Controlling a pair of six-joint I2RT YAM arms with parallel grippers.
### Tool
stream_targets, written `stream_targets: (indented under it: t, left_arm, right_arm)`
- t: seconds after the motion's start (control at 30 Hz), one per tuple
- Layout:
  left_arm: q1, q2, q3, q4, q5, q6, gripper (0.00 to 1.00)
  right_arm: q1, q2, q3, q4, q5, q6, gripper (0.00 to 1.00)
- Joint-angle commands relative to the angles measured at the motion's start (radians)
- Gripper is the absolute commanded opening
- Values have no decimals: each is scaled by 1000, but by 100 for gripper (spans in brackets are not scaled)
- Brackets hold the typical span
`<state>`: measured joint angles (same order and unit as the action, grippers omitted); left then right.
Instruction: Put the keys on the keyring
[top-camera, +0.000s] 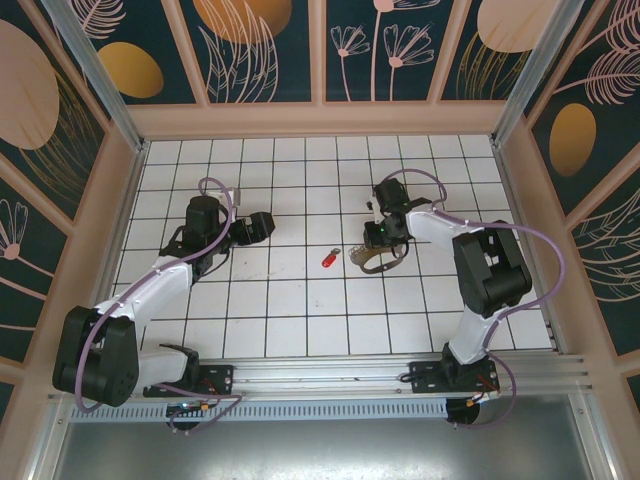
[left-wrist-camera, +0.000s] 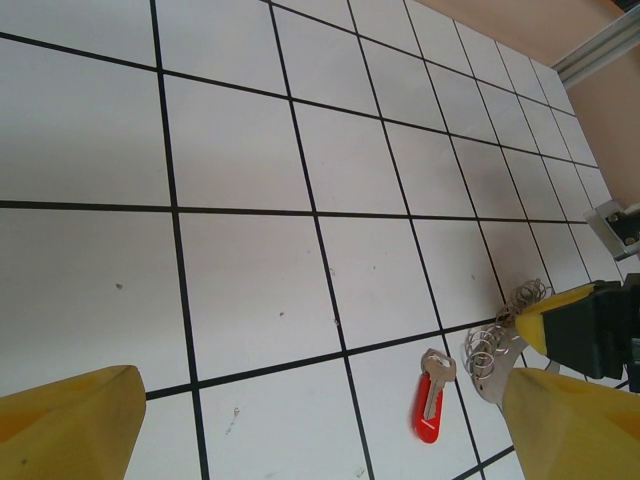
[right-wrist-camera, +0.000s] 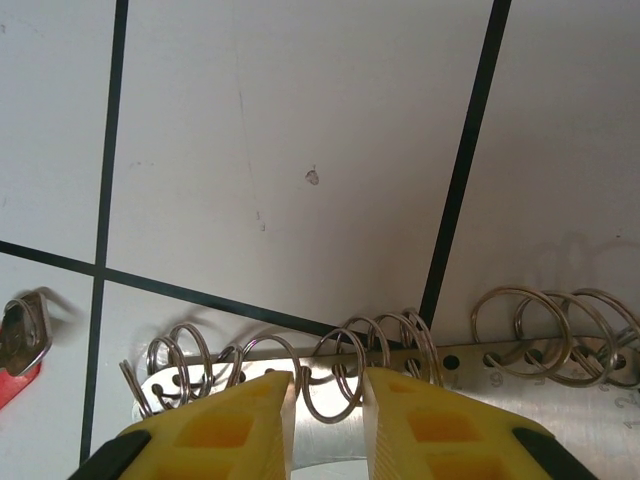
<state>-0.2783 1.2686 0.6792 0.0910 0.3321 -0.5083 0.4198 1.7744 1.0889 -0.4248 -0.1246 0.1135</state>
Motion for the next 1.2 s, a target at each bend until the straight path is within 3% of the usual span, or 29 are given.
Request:
stream_targets:
  t: [0.0,0.47,1.17]
  left_arm:
    - [-6,-10,9,-15,2,14,92]
    - [-6,-11,5,-11,1,16,92]
    - [-6,-28,0,-19,-4,13,92]
  right_arm:
    - [-1,27,8,8,-3,15,26]
    - [0,66,22,39,-14,27,25]
    - [-2,87,27,70,-10,26,15]
